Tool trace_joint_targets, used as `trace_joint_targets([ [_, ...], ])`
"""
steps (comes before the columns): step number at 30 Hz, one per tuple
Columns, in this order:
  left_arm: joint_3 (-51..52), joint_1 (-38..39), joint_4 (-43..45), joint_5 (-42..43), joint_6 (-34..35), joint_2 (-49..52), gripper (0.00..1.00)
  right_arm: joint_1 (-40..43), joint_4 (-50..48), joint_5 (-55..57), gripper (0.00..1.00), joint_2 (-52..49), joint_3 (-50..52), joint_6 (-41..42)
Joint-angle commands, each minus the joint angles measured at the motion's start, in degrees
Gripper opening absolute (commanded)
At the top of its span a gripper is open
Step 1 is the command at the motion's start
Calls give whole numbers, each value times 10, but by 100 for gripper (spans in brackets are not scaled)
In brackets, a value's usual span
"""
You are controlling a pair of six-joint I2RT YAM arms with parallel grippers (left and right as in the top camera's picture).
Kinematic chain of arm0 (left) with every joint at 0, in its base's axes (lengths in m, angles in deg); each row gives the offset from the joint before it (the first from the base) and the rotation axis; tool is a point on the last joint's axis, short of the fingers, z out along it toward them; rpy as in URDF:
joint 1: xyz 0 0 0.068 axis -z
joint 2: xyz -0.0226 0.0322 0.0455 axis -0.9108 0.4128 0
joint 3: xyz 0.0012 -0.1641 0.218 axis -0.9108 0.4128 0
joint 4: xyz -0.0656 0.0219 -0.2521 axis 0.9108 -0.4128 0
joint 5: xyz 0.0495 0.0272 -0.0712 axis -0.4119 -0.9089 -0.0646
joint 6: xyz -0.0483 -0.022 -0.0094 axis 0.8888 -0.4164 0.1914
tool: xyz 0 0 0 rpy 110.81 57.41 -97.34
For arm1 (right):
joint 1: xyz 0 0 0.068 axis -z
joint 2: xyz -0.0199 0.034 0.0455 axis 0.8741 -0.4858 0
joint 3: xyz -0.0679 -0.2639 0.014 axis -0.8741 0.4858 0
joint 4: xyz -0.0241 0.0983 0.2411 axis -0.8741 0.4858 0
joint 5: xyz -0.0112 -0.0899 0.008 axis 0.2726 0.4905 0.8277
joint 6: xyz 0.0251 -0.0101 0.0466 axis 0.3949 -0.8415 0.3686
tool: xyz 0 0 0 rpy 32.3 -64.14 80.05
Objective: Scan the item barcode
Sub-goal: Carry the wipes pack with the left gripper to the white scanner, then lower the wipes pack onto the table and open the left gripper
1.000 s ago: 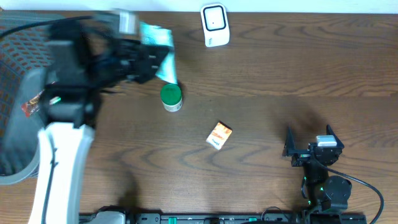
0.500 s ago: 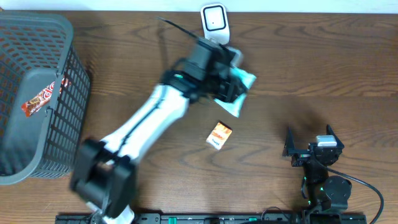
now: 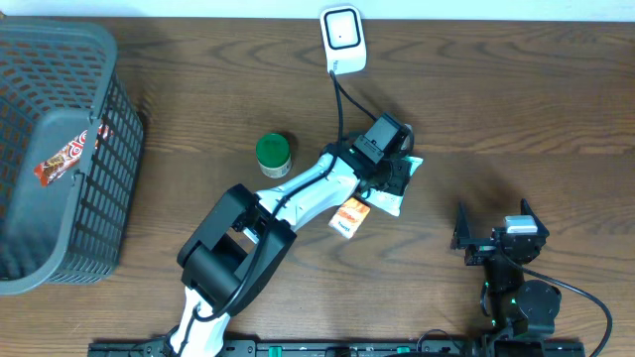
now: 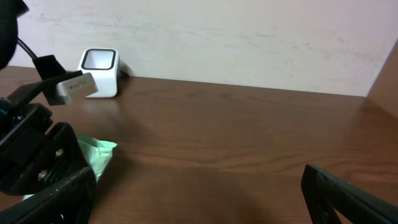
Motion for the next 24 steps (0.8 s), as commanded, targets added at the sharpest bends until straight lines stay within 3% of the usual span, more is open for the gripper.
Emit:
trace_joint_targets([
  [1,-8,8,6,-27,20,2,59,-4,2,1,99,3,1,7],
  [2,-9,10,10,-27,20,2,76,-4,2,1,99,3,1,7],
  [3,-9,11,16,-26,19,1,100,-4,2,1,99,3,1,7],
  [9,-14,12,24,-33,-14,-37,98,-4,2,1,99,3,1,7],
  [18,-14,12,16,-244,-99,-201,98,-4,2,1,99,3,1,7],
  [24,-14,12,-49,-256,-186,-308,98,-4,2,1,99,3,1,7],
])
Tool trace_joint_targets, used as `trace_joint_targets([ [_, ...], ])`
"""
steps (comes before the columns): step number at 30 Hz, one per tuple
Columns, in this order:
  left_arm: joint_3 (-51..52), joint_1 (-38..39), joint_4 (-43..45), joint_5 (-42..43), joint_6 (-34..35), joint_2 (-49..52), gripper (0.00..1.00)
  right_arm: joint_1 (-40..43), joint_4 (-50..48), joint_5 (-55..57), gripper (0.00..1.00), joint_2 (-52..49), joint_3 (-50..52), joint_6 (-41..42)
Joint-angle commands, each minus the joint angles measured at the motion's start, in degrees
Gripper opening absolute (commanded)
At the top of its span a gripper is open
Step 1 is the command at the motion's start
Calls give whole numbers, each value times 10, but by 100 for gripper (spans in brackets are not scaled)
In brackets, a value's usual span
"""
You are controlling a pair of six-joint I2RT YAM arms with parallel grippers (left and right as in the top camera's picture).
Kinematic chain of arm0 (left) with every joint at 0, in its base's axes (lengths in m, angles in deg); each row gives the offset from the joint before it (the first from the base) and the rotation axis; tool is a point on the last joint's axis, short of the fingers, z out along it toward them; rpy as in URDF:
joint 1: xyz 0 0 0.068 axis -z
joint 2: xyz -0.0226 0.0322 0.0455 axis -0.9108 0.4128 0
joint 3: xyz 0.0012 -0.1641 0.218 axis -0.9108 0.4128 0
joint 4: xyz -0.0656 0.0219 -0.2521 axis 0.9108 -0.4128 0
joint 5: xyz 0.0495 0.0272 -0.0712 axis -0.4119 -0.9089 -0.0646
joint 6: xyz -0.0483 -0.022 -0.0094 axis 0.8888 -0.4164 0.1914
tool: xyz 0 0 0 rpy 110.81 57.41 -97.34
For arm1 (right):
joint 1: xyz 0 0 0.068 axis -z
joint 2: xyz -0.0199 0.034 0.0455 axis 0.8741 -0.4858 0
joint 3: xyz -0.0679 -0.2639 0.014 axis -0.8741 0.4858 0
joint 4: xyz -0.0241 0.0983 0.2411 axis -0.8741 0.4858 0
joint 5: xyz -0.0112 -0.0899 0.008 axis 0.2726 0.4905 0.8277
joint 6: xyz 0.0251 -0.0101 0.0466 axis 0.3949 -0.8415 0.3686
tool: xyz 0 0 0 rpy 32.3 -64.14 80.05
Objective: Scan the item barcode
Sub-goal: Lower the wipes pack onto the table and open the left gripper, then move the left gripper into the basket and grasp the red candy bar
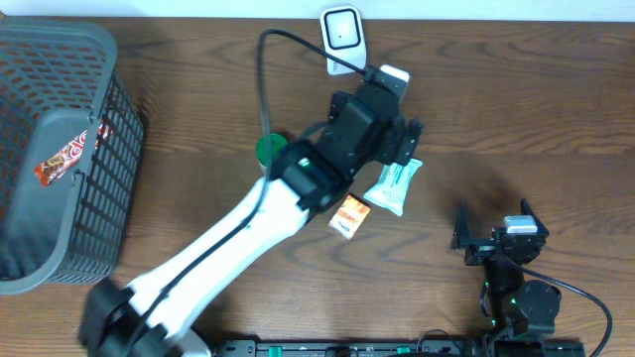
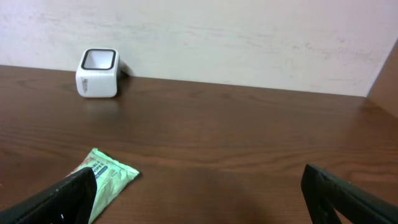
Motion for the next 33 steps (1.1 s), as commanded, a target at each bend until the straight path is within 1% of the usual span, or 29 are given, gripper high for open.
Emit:
trace_joint_targets([
  [1,-10,-2,-35,-47,-92,-63,98,-4,2,1,99,3,1,7],
  [3,-10,-2,-38,-80,-94,-90,98,-4,2,1,99,3,1,7],
  [7,-10,-18,-38,-204,-100,-146,98,-4,2,1,99,3,1,7],
  [10,-10,-50,-42,-255,-100,-191,98,-4,2,1,99,3,1,7],
  [11,-10,-68,-48,-263,-100,-209,98,-4,2,1,99,3,1,7],
  [12,-10,-103,-62,-270,-99,-240,98,-4,2,1,99,3,1,7],
  [16,-10,-202,-101,-271,-62,-296,98,-4,2,1,99,3,1,7],
  [19,-10,-299,-137,-270,-32,-329,98,-4,2,1,99,3,1,7],
  [26,-10,-503,-176,-267,-21,-338,98,-4,2,1,99,3,1,7],
  [28,-10,-556,-179,-245,-19,-329,98,-4,2,1,99,3,1,7],
  [33,-10,-678,-188,-131,12,-285,98,-4,2,1,99,3,1,7],
])
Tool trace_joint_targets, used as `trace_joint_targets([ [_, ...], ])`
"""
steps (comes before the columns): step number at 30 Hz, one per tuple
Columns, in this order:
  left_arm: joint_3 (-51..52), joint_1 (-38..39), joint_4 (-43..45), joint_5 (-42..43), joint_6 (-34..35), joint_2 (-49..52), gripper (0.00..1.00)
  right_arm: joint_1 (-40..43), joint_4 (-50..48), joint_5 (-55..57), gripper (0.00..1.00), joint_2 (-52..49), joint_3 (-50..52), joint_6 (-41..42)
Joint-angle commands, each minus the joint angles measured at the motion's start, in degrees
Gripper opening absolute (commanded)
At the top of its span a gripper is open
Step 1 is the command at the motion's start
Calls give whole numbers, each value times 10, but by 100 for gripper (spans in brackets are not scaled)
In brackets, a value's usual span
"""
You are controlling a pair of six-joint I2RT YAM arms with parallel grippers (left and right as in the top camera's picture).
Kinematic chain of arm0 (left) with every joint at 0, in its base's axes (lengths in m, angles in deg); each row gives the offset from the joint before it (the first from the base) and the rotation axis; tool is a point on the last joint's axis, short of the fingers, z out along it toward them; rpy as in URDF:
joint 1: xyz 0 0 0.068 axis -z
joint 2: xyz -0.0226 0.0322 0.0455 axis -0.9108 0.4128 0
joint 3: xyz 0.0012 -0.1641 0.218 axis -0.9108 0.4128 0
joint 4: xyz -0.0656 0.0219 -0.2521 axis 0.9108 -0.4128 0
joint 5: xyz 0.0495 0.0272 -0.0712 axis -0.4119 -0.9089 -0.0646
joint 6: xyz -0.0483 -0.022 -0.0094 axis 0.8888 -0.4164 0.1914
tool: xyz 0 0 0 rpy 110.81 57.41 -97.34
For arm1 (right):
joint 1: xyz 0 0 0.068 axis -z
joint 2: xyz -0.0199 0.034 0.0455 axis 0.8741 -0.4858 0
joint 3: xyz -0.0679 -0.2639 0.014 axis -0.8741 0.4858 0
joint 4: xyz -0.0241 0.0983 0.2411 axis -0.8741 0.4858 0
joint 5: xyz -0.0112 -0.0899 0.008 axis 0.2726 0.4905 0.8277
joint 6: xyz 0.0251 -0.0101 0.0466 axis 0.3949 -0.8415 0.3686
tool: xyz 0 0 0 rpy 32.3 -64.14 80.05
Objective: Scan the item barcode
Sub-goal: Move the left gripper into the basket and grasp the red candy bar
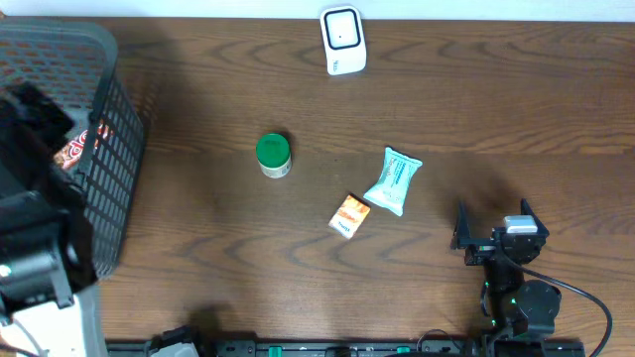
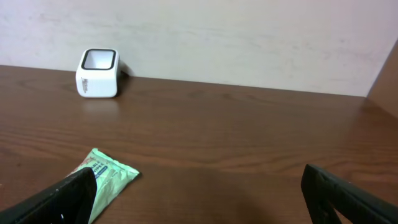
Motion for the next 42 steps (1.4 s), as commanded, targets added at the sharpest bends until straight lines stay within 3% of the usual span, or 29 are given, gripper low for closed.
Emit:
trace_joint_targets([
  [1,-10,-82,-7,103,28,45,98,-4,2,1,99,3,1,7],
  [7,-10,-143,-35,122,28,164,98,-4,2,1,99,3,1,7],
  [18,-9,-158,-15,122,-21,342,98,-4,2,1,99,3,1,7],
  [21,-9,-159,-9,121,43,378,98,-4,2,1,99,3,1,7],
  [26,-9,-159,-11,121,243,423,98,-4,2,1,99,3,1,7],
  [32,-9,-159,-2,122,402,452,98,-4,2,1,99,3,1,7],
  [42,-9,-159,68,115,415,503,98,-4,2,1,99,3,1,7],
])
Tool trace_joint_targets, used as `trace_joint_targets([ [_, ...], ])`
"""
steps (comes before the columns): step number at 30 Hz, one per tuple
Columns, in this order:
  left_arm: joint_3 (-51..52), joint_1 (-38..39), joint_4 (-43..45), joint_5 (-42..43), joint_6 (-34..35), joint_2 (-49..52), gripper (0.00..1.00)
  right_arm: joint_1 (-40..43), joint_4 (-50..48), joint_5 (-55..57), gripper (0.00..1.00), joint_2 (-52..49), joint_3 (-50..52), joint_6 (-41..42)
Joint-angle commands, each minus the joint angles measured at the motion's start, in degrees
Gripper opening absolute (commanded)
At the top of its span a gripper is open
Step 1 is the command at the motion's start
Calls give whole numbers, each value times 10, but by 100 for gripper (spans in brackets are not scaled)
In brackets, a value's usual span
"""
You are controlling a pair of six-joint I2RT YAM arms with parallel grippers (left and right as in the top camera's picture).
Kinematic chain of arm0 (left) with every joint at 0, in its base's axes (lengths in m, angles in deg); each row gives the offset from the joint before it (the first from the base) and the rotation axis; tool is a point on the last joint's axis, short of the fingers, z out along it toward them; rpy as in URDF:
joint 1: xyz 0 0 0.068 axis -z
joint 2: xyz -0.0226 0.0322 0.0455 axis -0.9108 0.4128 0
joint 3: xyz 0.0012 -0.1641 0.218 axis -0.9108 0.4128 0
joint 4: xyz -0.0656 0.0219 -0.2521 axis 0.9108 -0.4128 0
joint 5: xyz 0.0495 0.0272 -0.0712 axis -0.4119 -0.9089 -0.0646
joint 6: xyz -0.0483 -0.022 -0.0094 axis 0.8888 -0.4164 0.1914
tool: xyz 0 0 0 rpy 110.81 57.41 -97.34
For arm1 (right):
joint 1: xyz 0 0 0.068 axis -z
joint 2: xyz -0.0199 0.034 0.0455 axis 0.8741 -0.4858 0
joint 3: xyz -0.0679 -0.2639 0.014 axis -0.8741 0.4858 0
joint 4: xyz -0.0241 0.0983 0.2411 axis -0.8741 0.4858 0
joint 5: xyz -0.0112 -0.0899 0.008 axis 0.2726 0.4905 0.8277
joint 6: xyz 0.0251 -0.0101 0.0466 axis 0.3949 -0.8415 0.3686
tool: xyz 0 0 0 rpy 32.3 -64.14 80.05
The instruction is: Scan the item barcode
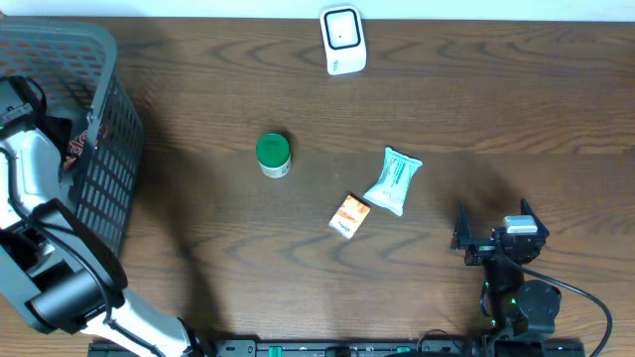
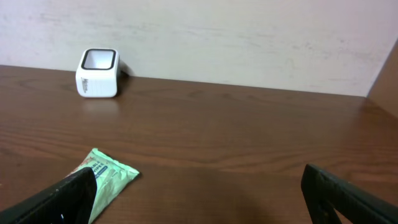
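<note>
The white barcode scanner (image 1: 342, 40) stands at the table's far edge, also seen in the right wrist view as the scanner (image 2: 97, 73). On the table lie a green-lidded jar (image 1: 273, 155), a small orange box (image 1: 349, 215) and a pale green wipes packet (image 1: 394, 180), the packet (image 2: 102, 177) just ahead of my right gripper. My right gripper (image 1: 493, 226) (image 2: 198, 183) rests open and empty at the near right. My left gripper (image 1: 15, 96) reaches over the grey basket (image 1: 99, 59) at the far left; its jaws are hidden.
A red snack packet (image 1: 77, 149) lies inside the basket, partly behind the mesh wall. A pale wall rises behind the scanner. The left arm's white link (image 1: 25, 174) runs along the table's left edge.
My left arm has shifted at the basket: it hung large over the basket's near side, and now its gripper end is over the basket's left part. The table items and right gripper are unchanged.
My left gripper was down at the wipes packet mid-table. Then it was raised close to the scanner, with the packet, box and jar left lying. Later it was over the basket at far left, where it remains. The right gripper stayed open and still.
</note>
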Motion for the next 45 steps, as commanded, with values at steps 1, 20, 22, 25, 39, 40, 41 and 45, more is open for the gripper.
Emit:
trace_joint_targets([
  [1,-8,-3,18,-7,24,32,98,-4,2,1,99,3,1,7],
  [20,-8,-3,81,-5,35,105,98,-4,2,1,99,3,1,7],
  [22,-8,-3,80,-5,35,115,98,-4,2,1,99,3,1,7],
  [25,-8,-3,80,-1,35,130,85,-4,2,1,99,3,1,7],
  [39,-9,-3,71,-1,-41,110,7,-4,2,1,99,3,1,7],
  [40,-9,-3,69,-1,-53,98,7,-4,2,1,99,3,1,7],
  [41,-9,-3,68,-1,-58,86,7,-4,2,1,99,3,1,7],
  [45,-9,-3,59,-1,-67,6,7,-4,2,1,99,3,1,7],
])
